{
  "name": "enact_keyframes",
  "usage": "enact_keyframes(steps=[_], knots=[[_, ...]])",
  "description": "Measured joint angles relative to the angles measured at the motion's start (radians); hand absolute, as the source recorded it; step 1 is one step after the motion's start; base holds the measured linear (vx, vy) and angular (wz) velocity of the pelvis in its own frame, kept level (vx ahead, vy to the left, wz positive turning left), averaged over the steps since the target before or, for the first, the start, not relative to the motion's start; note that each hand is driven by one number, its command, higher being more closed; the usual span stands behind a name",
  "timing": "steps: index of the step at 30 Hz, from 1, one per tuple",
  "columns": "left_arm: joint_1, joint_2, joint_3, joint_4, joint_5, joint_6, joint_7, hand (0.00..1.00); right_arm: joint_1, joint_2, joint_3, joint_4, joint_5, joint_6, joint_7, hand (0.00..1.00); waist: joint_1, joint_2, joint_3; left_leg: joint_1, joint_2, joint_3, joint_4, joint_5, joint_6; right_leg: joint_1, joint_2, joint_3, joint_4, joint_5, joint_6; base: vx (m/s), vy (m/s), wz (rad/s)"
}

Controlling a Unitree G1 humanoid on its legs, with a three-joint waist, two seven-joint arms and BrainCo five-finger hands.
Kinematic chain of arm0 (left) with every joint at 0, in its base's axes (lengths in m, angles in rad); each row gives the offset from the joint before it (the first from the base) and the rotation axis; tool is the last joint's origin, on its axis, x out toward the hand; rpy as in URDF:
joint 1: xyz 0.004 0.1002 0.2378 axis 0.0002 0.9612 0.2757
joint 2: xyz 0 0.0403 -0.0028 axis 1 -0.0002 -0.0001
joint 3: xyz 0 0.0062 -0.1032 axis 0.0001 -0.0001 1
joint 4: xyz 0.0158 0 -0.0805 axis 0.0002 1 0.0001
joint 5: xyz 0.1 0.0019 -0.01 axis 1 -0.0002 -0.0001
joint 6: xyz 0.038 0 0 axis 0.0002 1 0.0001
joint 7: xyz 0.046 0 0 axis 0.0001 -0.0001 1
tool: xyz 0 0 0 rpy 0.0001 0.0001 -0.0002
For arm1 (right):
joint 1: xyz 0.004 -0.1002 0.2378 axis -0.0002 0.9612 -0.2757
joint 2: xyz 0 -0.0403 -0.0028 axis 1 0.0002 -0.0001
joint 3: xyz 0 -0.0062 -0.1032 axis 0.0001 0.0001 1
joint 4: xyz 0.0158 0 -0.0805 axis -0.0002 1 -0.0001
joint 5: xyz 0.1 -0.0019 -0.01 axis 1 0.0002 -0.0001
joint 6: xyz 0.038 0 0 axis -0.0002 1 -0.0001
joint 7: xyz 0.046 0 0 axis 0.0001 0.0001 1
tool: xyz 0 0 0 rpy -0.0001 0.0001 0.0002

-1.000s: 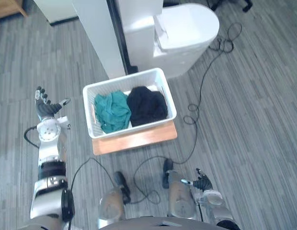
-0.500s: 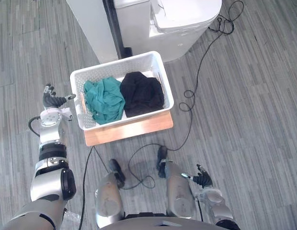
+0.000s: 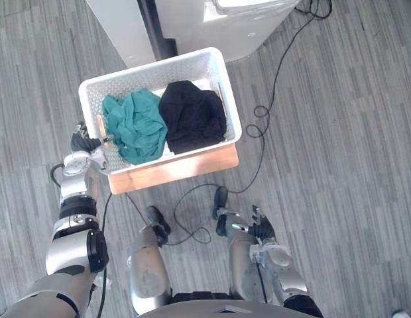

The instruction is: Pick up the laundry basket with both hands and put the clothes into the washing machine.

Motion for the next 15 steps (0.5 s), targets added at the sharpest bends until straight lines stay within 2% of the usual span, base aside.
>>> enact_keyframes(steps=[5, 8, 10, 11, 13, 15], knots=[[-0.025, 0.01, 0.002, 0.001, 0.0, -0.004, -0.012, 0.0, 0.014, -0.005, 0.012, -0.161, 0.09, -0.001, 0.005, 0.0, 0.001, -0.001, 0.009, -0.02, 0.012, 0.009, 0.004, 0.0, 0.001, -0.008, 0.014, 0.003, -0.034, 0.027, 0.001, -0.01, -0.009, -0.07], [-0.025, 0.041, -0.008, -0.003, 0.0, -0.004, -0.052, 0.0, 0.017, -0.008, -0.021, -0.357, 0.126, -0.006, -0.002, 0.0, 0.0, -0.005, 0.011, -0.036, 0.017, 0.02, 0.008, 0.0, 0.003, -0.026, 0.019, 0.008, -0.043, 0.037, 0.002, -0.01, -0.012, -0.08], [-0.028, 0.06, 0.004, -0.015, -0.001, -0.005, -0.068, 0.0, 0.002, -0.04, -0.107, -0.561, 0.099, 0.01, -0.031, 0.0, 0.004, -0.009, 0.015, -0.051, 0.028, 0.034, 0.025, -0.004, 0.007, -0.045, 0.028, 0.021, -0.046, 0.047, 0.001, 0.0, -0.013, -0.18], [-0.028, 0.062, 0.008, -0.015, -0.001, -0.005, -0.069, 0.0, -0.005, -0.053, -0.139, -0.606, 0.099, 0.011, -0.045, 0.0, 0.006, -0.01, 0.016, -0.052, 0.031, 0.037, 0.028, -0.005, 0.008, -0.046, 0.031, 0.023, -0.048, 0.049, 0.002, 0.02, -0.014, -0.16], [-0.022, 0.065, 0.03, -0.017, -0.017, -0.004, -0.068, 0.0, -0.059, -0.116, -0.282, -0.764, 0.101, 0.005, -0.125, 0.0, 0.006, -0.011, 0.016, -0.054, 0.04, 0.04, 0.038, -0.009, 0.008, -0.045, 0.037, 0.024, -0.051, 0.051, 0.004, 0.03, -0.018, -0.08], [-0.014, 0.064, 0.046, -0.031, -0.029, -0.004, -0.067, 0.0, -0.122, -0.163, -0.358, -0.82, 0.101, -0.014, -0.171, 0.0, 0.005, -0.012, 0.016, -0.06, 0.051, 0.039, 0.048, -0.012, 0.007, -0.046, 0.044, 0.023, -0.058, 0.057, 0.012, 0.02, -0.02, -0.06]])
